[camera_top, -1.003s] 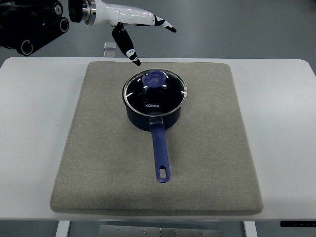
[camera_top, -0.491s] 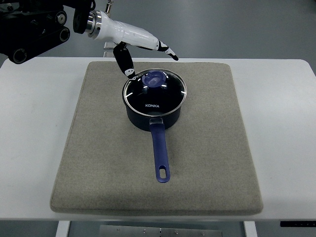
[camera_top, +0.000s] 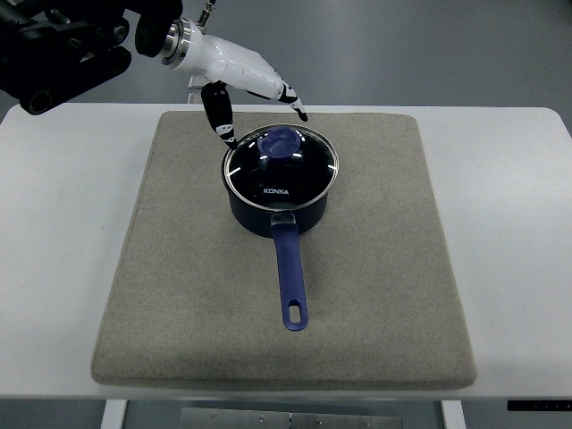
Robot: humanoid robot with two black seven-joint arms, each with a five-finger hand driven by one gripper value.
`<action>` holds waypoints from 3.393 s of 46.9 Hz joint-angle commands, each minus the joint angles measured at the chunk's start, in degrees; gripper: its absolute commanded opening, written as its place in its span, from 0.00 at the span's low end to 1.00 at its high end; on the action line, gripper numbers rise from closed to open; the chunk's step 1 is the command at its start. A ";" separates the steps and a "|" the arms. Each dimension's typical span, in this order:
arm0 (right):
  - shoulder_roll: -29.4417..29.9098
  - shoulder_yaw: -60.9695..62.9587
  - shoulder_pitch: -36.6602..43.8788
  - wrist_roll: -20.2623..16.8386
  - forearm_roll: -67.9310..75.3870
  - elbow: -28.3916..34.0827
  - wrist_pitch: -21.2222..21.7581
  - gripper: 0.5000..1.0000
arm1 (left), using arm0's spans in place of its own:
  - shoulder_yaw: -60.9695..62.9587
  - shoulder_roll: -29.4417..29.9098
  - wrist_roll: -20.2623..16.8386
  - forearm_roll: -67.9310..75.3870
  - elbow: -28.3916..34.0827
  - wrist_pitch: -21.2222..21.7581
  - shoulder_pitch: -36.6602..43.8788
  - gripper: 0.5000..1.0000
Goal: Open pot lid and place left with left hand
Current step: 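Lower the left hand onto the blue knob of the glass lid, then adjust the left hand fingers around the blue knob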
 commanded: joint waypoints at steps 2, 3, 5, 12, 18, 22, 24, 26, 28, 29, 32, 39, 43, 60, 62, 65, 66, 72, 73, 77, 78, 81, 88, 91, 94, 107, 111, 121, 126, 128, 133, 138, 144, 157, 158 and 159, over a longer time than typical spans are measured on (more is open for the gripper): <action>0.00 0.00 0.00 0.00 0.00 -0.04 -0.01 0.83 | -0.01 -0.93 0.01 0.20 -0.39 -0.01 -0.66 0.91; 0.00 0.00 0.00 0.00 0.00 -0.04 -0.01 0.83 | -0.01 -1.19 0.01 0.20 -0.48 -0.01 -0.66 0.91; 0.00 0.00 0.00 0.00 0.00 -0.04 -0.01 0.83 | -0.01 -1.81 0.01 0.29 -0.48 -0.01 -0.66 0.92; 0.00 0.00 0.00 0.00 0.00 -0.04 -0.01 0.83 | 0.16 -3.04 0.01 1.51 -0.57 -0.01 -0.31 0.92; 0.00 0.00 0.00 0.00 0.00 -0.04 -0.01 0.83 | 0.08 -2.86 0.01 6.87 -0.48 0.17 0.40 0.92; 0.00 0.00 0.00 0.00 0.00 -0.04 -0.01 0.83 | 0.08 -2.86 0.01 7.41 -0.57 0.17 0.48 0.92; 0.00 0.00 0.00 0.00 0.00 0.05 -0.01 0.83 | 0.16 -2.78 0.01 7.41 -0.57 0.17 0.57 0.92; 0.00 0.00 0.00 0.00 0.00 -0.04 -0.01 0.83 | 0.16 -2.86 0.01 7.32 -0.48 0.17 0.48 0.92; 0.00 0.00 0.00 0.00 0.00 -0.04 -0.01 0.83 | 0.08 -2.86 0.01 7.32 -0.39 0.17 0.48 0.92; 0.00 0.00 0.00 0.00 0.00 0.05 -0.01 0.83 | 0.08 -2.78 0.01 7.32 -0.39 0.17 0.48 0.92; 0.00 0.00 0.00 0.00 0.00 -0.04 -0.01 0.83 | 0.08 -2.78 0.01 7.32 -0.48 0.17 0.57 0.92; 0.00 0.00 0.00 0.00 0.00 -0.04 -0.01 0.83 | 0.16 -2.78 0.01 7.41 -0.57 0.17 1.45 0.92; 0.00 0.00 0.00 0.00 0.00 -0.04 -0.01 0.83 | 0.16 -2.78 0.01 7.41 -0.57 0.17 1.80 0.92; 0.00 0.00 0.00 0.00 0.00 0.05 -0.01 0.83 | -0.01 -2.51 0.01 6.79 -0.31 1.49 1.80 0.95; 0.00 0.00 0.00 0.00 0.00 -0.04 -0.01 0.83 | -0.10 -2.51 0.01 6.79 -0.31 1.66 1.80 0.95; 0.00 0.00 0.00 0.00 0.00 0.05 -0.01 0.83 | -0.10 -2.51 0.01 6.79 -0.31 1.75 1.80 0.96; 0.00 0.00 0.00 0.00 0.00 -0.04 -0.01 0.83 | -0.10 -2.51 0.01 6.79 -0.31 1.75 1.80 0.96; 0.00 0.00 0.00 0.00 0.00 0.05 -0.01 0.83 | -0.54 -2.51 0.01 6.70 -0.31 1.75 1.80 0.96; 0.00 0.00 0.00 0.00 0.00 -0.04 -0.01 0.83 | -0.63 -2.51 0.01 6.70 -0.31 1.75 1.80 0.96; 0.00 0.00 0.00 0.00 0.00 0.05 -0.01 0.83 | -0.54 -2.51 0.01 6.70 -0.48 1.75 1.89 0.95; 0.00 0.00 0.00 0.00 0.00 -0.04 -0.01 0.83 | -0.54 -2.60 0.01 6.70 -0.48 1.84 2.15 0.95; 0.00 0.00 0.00 0.00 0.00 -0.04 -0.01 0.83 | -0.45 -2.78 0.01 6.79 -0.40 1.84 2.85 0.95; 0.00 0.00 0.00 0.00 0.00 -0.04 -0.01 0.83 | -0.36 -2.95 0.01 6.70 -0.13 1.75 3.12 0.95; 0.00 0.00 0.00 0.00 0.00 0.05 -0.01 0.83 | -0.27 -2.86 0.01 6.70 -0.13 1.75 3.21 0.95; 0.00 0.00 0.00 0.00 0.00 0.05 -0.01 0.83 | -0.36 -2.86 0.01 6.61 0.04 1.75 3.21 0.95; 0.00 0.00 0.00 0.00 0.00 -0.04 -0.01 0.83 | -0.71 -2.86 0.01 6.26 1.71 1.84 3.21 0.95; 0.00 0.00 0.00 0.00 0.00 -0.04 -0.01 0.83 | -0.54 -2.95 0.01 4.86 1.80 1.84 3.21 0.95; 0.00 0.00 0.00 0.00 0.00 0.05 -0.01 0.83 | -0.54 -3.04 0.01 4.07 1.89 1.84 4.44 0.95; 0.00 0.00 0.00 0.00 0.00 -0.04 -0.01 0.83 | -0.10 -3.04 0.01 4.15 1.98 1.84 4.44 0.95; 0.00 0.00 0.00 0.00 0.00 -0.04 -0.01 0.83 | -0.10 -3.04 0.01 4.07 1.89 1.84 4.44 0.95; 0.00 0.00 0.00 0.00 0.00 0.05 -0.01 0.83 | -0.36 -2.95 0.01 4.07 1.98 1.84 4.44 0.95; 0.00 0.00 0.00 0.00 0.00 -0.04 -0.01 0.83 | -0.71 -2.95 0.01 3.98 1.98 1.93 4.44 0.95; 0.00 0.00 0.00 0.00 0.00 -0.04 -0.01 0.83 | -0.98 -3.04 0.01 3.10 1.89 1.93 4.44 0.95; 0.00 0.00 0.00 0.00 0.00 -0.04 -0.01 0.83 | -0.89 -3.04 0.01 0.73 1.89 1.93 4.35 0.95; 0.00 0.00 0.00 0.00 0.00 -0.04 -0.01 0.83 | -0.89 -3.04 0.01 0.73 1.89 1.93 4.35 0.95; 0.00 0.00 0.00 0.00 0.00 -0.04 -0.01 0.83 | -0.89 -3.04 0.01 0.73 1.89 1.93 4.35 0.95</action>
